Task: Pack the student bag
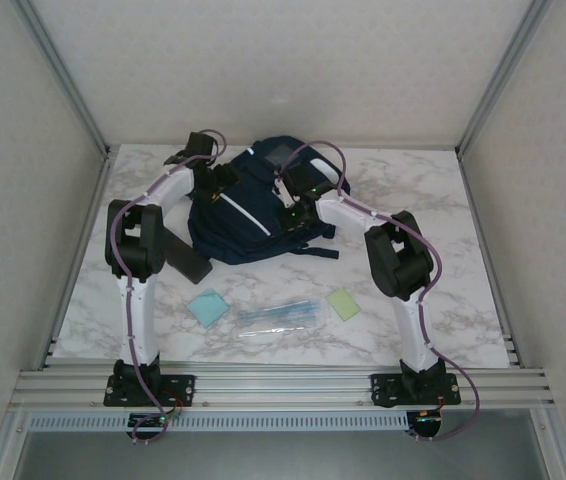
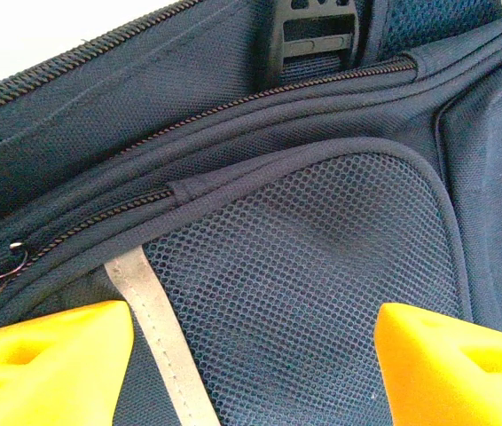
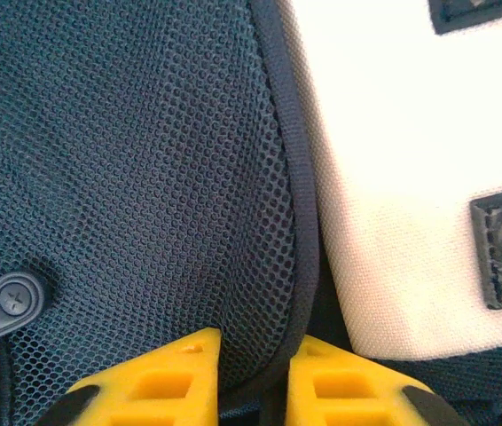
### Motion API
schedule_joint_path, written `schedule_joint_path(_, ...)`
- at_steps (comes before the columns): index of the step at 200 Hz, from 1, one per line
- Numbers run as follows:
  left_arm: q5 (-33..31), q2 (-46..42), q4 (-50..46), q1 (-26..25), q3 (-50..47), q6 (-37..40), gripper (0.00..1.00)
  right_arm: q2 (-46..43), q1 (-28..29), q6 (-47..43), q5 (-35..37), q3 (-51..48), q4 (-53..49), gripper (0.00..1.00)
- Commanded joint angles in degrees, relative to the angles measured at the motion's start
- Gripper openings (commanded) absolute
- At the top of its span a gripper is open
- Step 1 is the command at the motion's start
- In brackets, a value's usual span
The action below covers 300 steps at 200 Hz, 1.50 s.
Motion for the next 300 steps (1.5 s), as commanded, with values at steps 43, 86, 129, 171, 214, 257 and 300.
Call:
schedule_joint_path(43,-0.1,2.5,-2.2,-0.4,1.7,0.3,0.72,0.1,-1.5,-3.5,8.2,-5.5,-8.6,0.3)
schedule_joint_path(86,-0.2,2.6,-2.1,-0.4,1.5,0.0,0.72,1.4,-1.9,-2.8,4.6,-5.7,-9.9,0.15)
schedule_joint_path(129,-0.4,2.7,-1.7,-0.4,1.5,-0.4,0.72,-0.9,-3.2,-1.8,-14.1,-7.9,-12.8,0.39)
schedule_joint_path(171,-0.1,2.8,-0.6,-0.6,1.3,-1.8,0.72,-3.8,-3.3,4.9,-41.3,-10.1,-8.9,0.53)
schedule_joint_path(214,0.1,2.8,-0.2,-0.7,1.3,-2.1,0.72,-8.5,-4.9,6.0,-56.9,-12.4,-4.1,0.55)
schedule_joint_path(257,0.1,2.6,0.1,-0.7,1.1,-2.2,0.72,-9.5,-6.6,3.5,-61.2,-12.1,-6.4,0.54)
schedule_joint_path(300,0.3,0.5,-0.8,-1.0,0.8,-0.6,0.72,-17.1,-9.3,11.8,-38.3,-17.7,-2.0,0.53)
